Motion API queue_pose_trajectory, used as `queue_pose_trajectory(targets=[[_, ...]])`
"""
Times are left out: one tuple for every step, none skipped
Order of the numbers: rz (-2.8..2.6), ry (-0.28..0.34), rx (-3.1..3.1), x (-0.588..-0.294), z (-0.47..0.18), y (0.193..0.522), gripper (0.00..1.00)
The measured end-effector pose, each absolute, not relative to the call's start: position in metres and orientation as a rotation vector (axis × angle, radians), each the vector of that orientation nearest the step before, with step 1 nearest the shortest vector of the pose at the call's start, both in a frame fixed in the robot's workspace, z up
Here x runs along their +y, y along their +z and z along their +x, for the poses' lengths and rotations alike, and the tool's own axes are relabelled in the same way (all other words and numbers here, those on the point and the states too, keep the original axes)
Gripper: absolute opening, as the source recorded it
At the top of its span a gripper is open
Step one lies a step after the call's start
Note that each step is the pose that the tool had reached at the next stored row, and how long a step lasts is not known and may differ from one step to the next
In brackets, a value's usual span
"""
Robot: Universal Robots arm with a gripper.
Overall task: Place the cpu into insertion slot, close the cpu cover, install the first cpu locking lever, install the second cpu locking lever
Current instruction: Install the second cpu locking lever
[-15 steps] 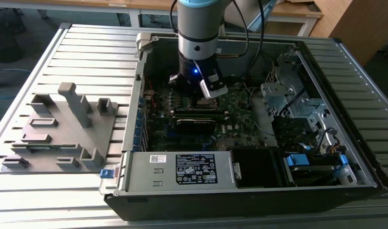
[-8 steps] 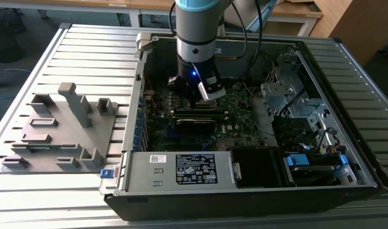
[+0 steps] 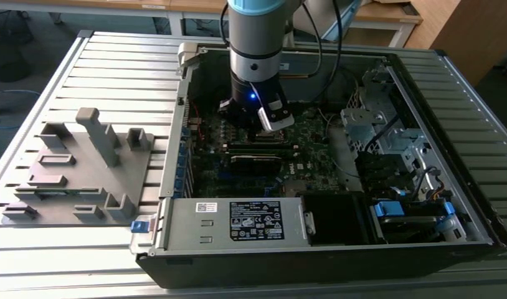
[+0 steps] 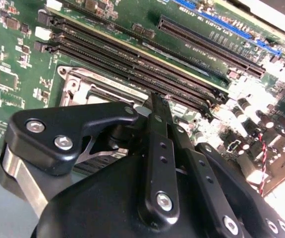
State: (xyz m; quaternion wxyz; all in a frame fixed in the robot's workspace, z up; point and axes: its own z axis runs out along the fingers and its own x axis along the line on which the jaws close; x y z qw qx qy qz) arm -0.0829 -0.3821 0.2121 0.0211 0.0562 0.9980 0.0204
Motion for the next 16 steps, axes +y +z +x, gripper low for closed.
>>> queue_pose_trajectory(targets=[[0.174,0.063,3.094,-0.3821,-0.0838,0.2121,0.1],[0.174,0.063,3.094,-0.3821,-0.0845,0.2121,0.1],[0.174,0.063,3.094,-0.3821,-0.085,0.2118,0.1],[0.174,0.063,3.094,-0.3821,-0.0854,0.2115,0.1],[0.174,0.063,3.094,-0.3821,-0.0857,0.2108,0.1],[0.174,0.063,3.094,-0.3821,-0.0859,0.2102,0.1],[0.174,0.063,3.094,-0.3822,-0.0861,0.2099,0.1],[0.174,0.063,3.094,-0.3822,-0.0861,0.21,0.1],[0.174,0.063,3.094,-0.3822,-0.0861,0.2099,0.1],[0.174,0.063,3.094,-0.3821,-0.0861,0.2099,0.1],[0.174,0.063,3.094,-0.3821,-0.0861,0.2099,0.1],[0.174,0.063,3.094,-0.3821,-0.0861,0.2098,0.1],[0.174,0.063,3.094,-0.3822,-0.0862,0.2098,0.1],[0.174,0.063,3.094,-0.3824,-0.0862,0.2097,0.1],[0.175,0.063,3.094,-0.3826,-0.0862,0.2097,0.1],[0.174,0.063,3.094,-0.3828,-0.0862,0.2097,0.1]])
